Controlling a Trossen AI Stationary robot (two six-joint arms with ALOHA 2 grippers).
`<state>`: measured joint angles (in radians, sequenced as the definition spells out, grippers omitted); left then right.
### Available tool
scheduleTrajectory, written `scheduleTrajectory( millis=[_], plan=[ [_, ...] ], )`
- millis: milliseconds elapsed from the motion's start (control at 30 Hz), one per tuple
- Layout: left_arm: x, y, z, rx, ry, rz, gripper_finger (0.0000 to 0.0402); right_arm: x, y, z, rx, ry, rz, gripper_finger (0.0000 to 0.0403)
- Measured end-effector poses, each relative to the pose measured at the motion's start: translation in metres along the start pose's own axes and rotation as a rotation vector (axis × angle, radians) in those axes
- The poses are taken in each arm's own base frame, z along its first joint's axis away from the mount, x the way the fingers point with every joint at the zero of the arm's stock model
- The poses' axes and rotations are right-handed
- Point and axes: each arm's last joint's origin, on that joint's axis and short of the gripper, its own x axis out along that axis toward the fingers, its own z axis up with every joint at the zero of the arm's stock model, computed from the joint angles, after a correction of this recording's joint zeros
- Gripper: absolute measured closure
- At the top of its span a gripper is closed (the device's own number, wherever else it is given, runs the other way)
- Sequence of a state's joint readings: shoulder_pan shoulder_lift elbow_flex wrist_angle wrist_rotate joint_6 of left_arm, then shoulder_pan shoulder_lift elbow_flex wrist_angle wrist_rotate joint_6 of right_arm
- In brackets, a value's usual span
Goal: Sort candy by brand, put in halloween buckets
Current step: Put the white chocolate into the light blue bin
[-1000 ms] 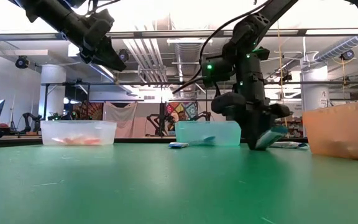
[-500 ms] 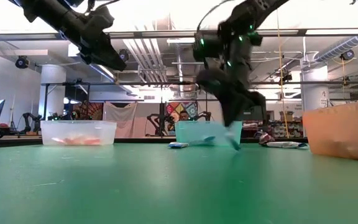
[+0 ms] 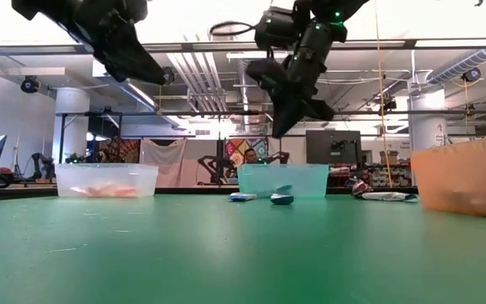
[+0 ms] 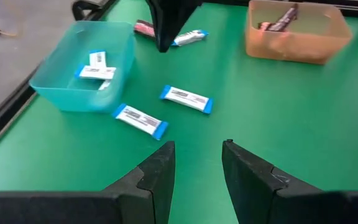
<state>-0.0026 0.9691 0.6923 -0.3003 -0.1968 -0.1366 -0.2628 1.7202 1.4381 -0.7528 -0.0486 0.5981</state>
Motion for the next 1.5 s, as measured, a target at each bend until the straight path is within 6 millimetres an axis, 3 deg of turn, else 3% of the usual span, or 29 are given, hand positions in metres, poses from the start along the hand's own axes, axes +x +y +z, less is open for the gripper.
scheduleTrajectory(
  millis=[200, 467, 700, 933, 1067, 1233, 1500],
  plan=[
    [-0.001, -0.005, -0.001, -0.002, -0.001, -0.016, 0.0284, 0.020, 0.018, -0.021, -0.007, -0.032, -0.171, 0.0394],
    [0.004, -0.005, -0.002, -0.006, 0.005, 0.030, 0.0284, 0.055, 0.019, -0.032, 0.101, -0.012, -0.290, 0.0383],
    [0.012, -0.006, -0.005, 0.004, 0.043, 0.040, 0.0284, 0.070, 0.018, -0.033, 0.154, -0.001, -0.297, 0.0316],
    [0.017, -0.007, -0.007, 0.009, 0.061, 0.044, 0.0284, 0.099, 0.018, -0.035, 0.166, 0.002, -0.292, 0.0233],
    [0.017, -0.007, -0.007, 0.009, 0.061, 0.045, 0.0284, 0.109, 0.018, -0.037, 0.163, 0.008, -0.295, 0.0211],
    [0.017, -0.007, -0.007, 0.009, 0.060, 0.047, 0.0284, 0.108, 0.021, -0.038, 0.154, 0.004, -0.287, 0.0239],
    [0.017, -0.006, -0.006, 0.009, 0.053, 0.072, 0.0284, 0.104, 0.029, -0.041, 0.115, 0.001, -0.263, 0.0353]
  ],
)
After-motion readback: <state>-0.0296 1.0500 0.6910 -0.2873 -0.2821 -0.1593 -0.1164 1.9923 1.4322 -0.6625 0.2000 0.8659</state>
